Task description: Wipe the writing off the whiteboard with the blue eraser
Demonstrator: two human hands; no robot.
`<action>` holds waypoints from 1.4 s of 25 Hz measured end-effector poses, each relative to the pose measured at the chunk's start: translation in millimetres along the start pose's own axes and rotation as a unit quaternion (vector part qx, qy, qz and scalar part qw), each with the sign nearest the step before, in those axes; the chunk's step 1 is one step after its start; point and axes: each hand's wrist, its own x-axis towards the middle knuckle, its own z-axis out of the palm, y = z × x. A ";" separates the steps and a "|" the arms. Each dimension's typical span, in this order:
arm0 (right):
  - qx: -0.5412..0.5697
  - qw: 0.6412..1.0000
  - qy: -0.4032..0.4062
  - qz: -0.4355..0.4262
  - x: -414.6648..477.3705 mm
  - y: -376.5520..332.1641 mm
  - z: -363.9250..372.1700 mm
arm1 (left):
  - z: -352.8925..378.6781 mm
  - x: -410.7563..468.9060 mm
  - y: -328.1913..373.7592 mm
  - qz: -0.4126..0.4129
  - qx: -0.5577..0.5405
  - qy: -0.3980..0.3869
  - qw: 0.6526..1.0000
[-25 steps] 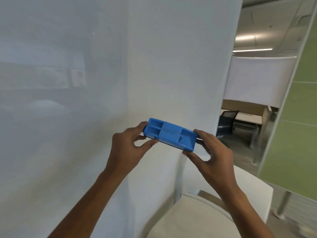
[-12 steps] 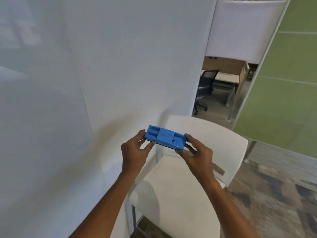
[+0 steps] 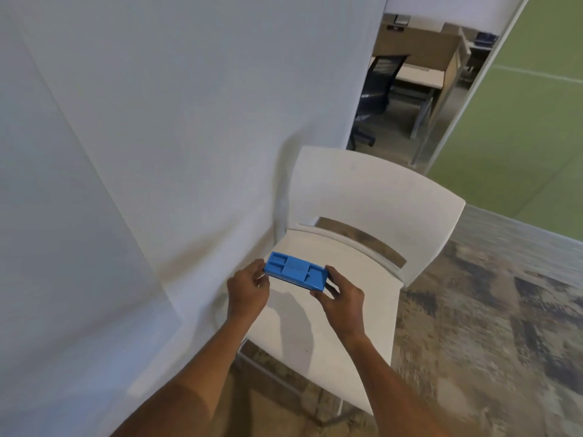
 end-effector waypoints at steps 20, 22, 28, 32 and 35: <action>-0.101 0.983 -0.051 0.147 -38.4 139.7 43.5 | 97.7 9.6 -137.9 -0.055 0.140 -0.188 0.971; -0.109 0.979 -0.051 0.163 -37.1 144.5 43.4 | 104.0 12.0 -139.4 -0.052 0.142 -0.189 0.970; -0.133 0.972 -0.065 0.182 -38.5 147.0 45.3 | 110.7 10.2 -143.1 -0.046 0.168 -0.228 0.958; -0.152 0.964 -0.090 0.198 -35.7 148.5 46.5 | 113.6 11.5 -142.9 -0.080 0.158 -0.244 0.954; -0.142 0.963 -0.079 0.214 -39.0 146.3 45.0 | 109.1 1.3 -145.9 -0.109 0.122 -0.218 0.962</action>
